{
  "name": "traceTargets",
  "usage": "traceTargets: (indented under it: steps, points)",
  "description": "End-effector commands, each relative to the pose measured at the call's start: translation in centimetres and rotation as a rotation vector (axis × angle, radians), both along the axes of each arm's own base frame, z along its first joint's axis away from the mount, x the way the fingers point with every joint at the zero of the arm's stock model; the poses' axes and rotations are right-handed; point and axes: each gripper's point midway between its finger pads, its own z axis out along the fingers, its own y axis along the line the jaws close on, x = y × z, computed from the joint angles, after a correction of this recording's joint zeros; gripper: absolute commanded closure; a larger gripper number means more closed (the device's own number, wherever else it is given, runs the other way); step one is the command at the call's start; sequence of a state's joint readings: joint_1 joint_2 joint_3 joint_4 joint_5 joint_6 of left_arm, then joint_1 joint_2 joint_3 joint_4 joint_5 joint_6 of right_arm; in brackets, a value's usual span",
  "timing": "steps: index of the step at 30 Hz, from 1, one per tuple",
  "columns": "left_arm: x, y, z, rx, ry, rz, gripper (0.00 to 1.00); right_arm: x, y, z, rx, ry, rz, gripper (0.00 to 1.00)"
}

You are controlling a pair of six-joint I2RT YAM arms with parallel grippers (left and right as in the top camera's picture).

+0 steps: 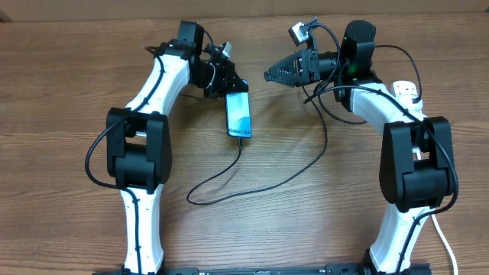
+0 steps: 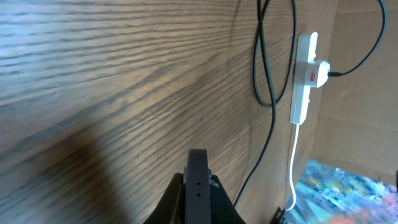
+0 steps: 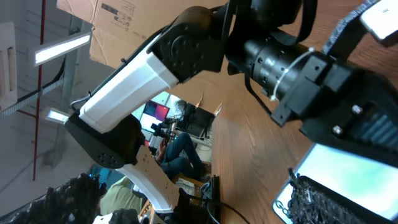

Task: Plug charger to phone and switch on socket
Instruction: 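Lower the phone flat onto the table with the left gripper and release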

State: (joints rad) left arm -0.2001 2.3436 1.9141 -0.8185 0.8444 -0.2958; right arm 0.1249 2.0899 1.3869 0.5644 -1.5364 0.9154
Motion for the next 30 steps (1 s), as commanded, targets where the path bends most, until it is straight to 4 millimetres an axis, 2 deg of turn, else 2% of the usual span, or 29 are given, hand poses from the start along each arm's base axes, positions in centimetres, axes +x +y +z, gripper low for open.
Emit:
traceTargets:
  steps: [1, 4, 18, 30]
  points:
    - [-1.1, -1.5, -0.1, -0.021, 0.032, -0.017, 0.96, -0.9, -0.2, 1.2, 0.007, -0.035, 0.031, 0.0]
    - [-1.4, -1.6, -1.0, 0.014, 0.051, -0.001, 0.96, -0.9, -0.2, 1.2, 0.007, -0.035, 0.031, 0.0]
    - [-0.7, -2.0, -1.0, 0.006, 0.016, 0.0, 0.96, -0.9, -0.2, 1.2, 0.007, -0.035, 0.031, 0.0]
    - [-0.7, -2.7, -4.5, -0.042, 0.119, 0.024, 0.96, -0.9, -0.2, 1.2, 0.007, -0.035, 0.031, 0.0]
